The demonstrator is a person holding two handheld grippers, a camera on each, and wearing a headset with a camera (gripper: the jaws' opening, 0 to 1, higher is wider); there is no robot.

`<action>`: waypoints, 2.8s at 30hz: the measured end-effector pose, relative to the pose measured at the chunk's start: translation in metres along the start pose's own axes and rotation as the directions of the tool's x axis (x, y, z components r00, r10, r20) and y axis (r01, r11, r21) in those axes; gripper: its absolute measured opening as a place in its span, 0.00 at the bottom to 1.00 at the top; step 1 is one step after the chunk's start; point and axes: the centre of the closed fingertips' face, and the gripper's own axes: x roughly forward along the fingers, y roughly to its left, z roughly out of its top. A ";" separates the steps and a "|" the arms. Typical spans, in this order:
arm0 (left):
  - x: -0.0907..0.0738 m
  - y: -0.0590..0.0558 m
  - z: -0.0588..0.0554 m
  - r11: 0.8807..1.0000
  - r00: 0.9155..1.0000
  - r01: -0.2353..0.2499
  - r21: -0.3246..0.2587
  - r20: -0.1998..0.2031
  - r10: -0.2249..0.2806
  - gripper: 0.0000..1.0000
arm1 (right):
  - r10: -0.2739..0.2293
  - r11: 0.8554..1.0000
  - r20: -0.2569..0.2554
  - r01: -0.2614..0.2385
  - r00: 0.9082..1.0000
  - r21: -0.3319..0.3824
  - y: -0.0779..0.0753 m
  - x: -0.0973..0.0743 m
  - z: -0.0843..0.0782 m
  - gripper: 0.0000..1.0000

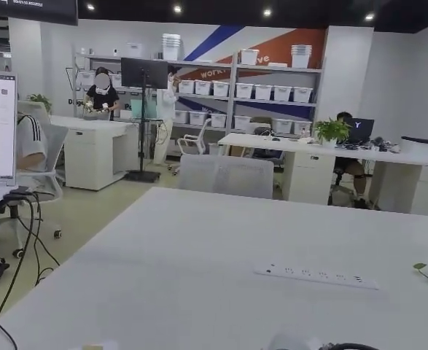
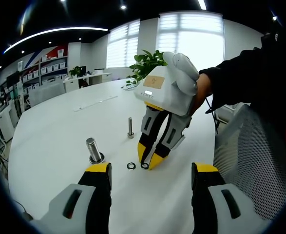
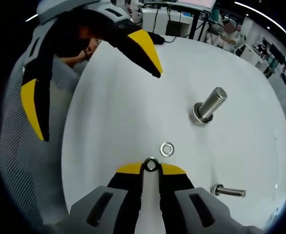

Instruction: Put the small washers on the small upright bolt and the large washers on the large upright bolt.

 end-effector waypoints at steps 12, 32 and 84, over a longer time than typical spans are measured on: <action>0.001 0.001 0.001 1.000 1.000 0.000 -0.004 0.002 0.000 0.66 | -0.006 1.000 -0.010 0.006 1.000 0.026 -0.009 -0.010 -0.011 0.13; 0.002 0.000 -0.001 1.000 1.000 0.007 -0.004 -0.004 -0.007 0.66 | -0.085 0.992 -0.034 0.088 0.996 0.091 -0.045 -0.064 -0.047 0.13; -0.002 0.005 0.002 1.000 1.000 -0.017 -0.010 0.016 0.018 0.66 | -0.096 0.995 -0.111 0.097 0.989 0.004 -0.100 -0.073 -0.023 0.13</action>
